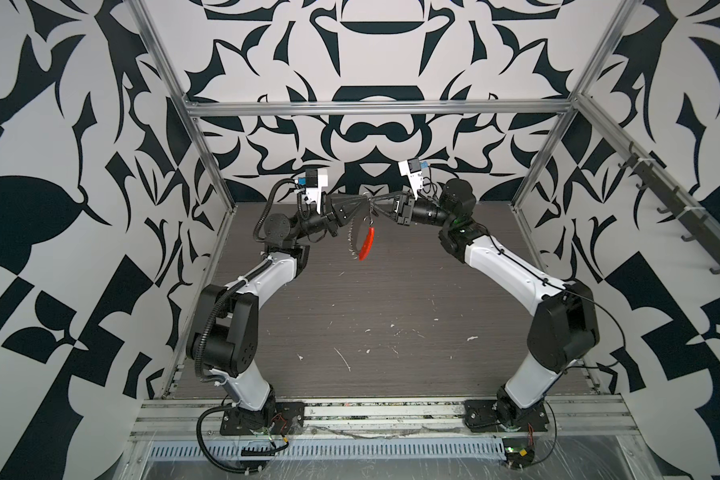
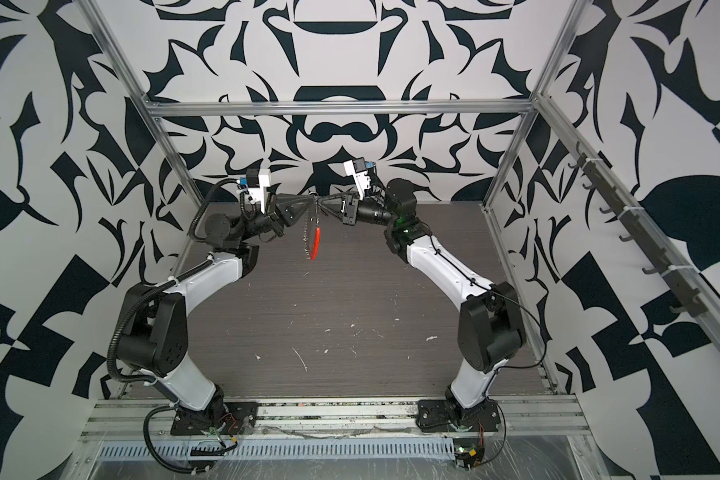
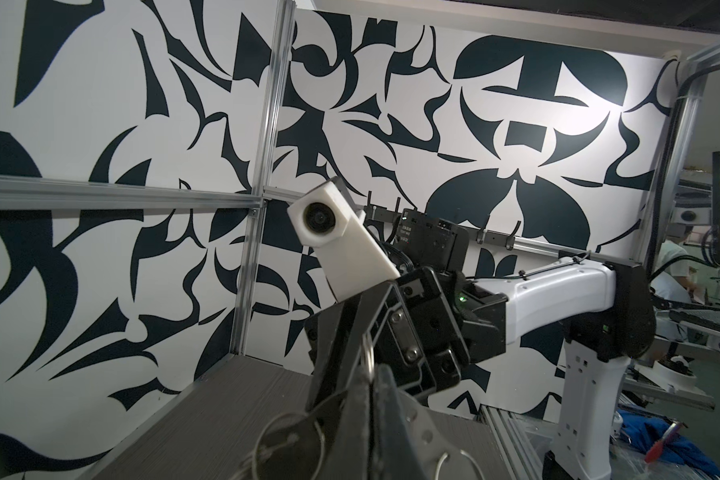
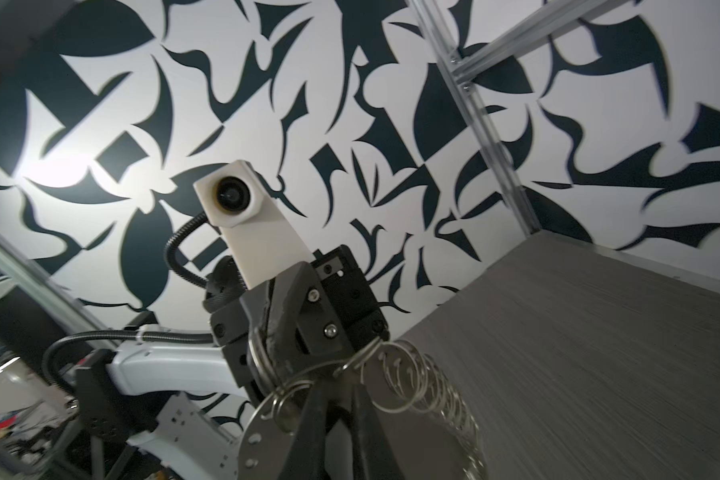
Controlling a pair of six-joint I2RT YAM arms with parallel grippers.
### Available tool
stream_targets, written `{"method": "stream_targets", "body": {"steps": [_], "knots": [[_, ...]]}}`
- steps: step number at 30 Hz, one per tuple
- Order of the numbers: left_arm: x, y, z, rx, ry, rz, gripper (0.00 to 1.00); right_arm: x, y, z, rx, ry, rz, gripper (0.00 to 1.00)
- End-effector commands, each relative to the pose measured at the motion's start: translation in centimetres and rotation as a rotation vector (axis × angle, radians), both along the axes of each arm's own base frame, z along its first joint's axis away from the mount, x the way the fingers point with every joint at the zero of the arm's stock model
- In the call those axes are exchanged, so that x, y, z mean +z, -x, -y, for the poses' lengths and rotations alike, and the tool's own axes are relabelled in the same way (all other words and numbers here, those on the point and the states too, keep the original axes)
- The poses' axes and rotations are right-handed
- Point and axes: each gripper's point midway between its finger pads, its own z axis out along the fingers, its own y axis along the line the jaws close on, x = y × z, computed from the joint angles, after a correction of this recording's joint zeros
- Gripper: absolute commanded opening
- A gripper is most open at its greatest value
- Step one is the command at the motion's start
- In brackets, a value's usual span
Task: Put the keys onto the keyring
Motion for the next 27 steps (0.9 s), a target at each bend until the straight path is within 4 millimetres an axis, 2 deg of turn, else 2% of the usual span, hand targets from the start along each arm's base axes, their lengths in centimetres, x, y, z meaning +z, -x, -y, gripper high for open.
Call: {"method": "stream_targets", "body": {"steps": [1,5,9,20,27], "knots": [[1.5,1.5,0.0,-0.009,0.031,0.082,0.0,1.4,-0.1,2.5,-0.178,0.132,0.106,0.18],[1.0,1.4,0.1,-0.023,0.02,0.066,0.0,2.4,0.6,3.8,-0.214,0.167,0.158,0.23],[1.0,1.4,0.2,-0.028,0.018,0.06,0.0,3.3,1.3,4.0,-0.207,0.157,0.19,0.25],[0.7,1.6,0.4,-0.047,0.008,0.046,0.0,5.3,2.1,2.7,-0.095,0.031,0.197,0.31],[0.7,1.5,0.4,-0.054,0.006,0.041,0.0,5.6,2.2,1.7,-0.055,0.011,0.196,0.32]]}}
